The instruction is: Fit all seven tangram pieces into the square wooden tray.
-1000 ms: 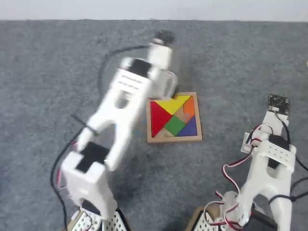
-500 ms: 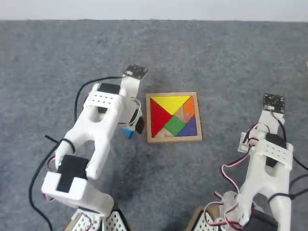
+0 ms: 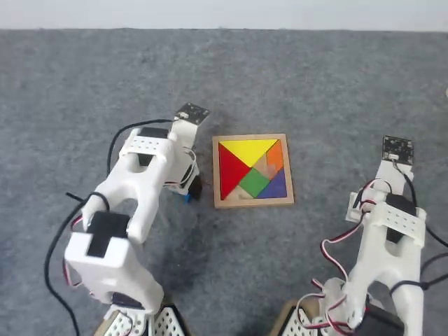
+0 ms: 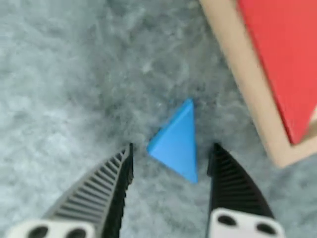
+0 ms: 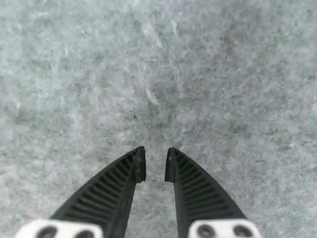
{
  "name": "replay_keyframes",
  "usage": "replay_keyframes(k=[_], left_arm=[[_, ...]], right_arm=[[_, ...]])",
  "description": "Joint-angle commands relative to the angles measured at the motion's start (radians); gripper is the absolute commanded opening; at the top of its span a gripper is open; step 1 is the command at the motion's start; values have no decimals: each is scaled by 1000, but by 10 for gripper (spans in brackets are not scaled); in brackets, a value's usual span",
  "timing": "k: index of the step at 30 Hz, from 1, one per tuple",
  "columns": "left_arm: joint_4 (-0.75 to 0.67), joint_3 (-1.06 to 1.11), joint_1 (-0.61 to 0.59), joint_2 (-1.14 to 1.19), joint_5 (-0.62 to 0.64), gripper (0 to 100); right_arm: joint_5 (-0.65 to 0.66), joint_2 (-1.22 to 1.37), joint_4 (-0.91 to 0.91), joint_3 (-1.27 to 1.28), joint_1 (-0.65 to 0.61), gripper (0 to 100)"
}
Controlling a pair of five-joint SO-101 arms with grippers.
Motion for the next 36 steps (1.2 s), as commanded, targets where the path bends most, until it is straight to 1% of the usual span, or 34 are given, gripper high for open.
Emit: replay_keyframes(k=[1,3,8,16,20,27,32,35,36], left_arm=[[-14,-61,-2,35,-6,239],[9,-82,-2,54,-6,235],[20,-99,2,64,-11,171],[26,-99,8,68,-11,165],[37,-110,8,58,-9,115],[178,-236,8,60,-5,105],[245,-326,9,58,-9,105],[305,-395,49,58,-21,105],[330,-420,80,58,-48,105]], right_arm=[[-5,-2,-7,-8,-12,76],[-5,-2,-7,-8,-12,76],[-5,-2,-8,-8,-12,75],[-5,-2,-7,-8,-12,75],[-5,-2,-7,-8,-13,75],[-5,-2,-7,-8,-13,75],[-5,-2,-7,-8,-13,75],[-5,-2,-10,-8,-13,75],[-5,-2,-10,-8,-13,75]])
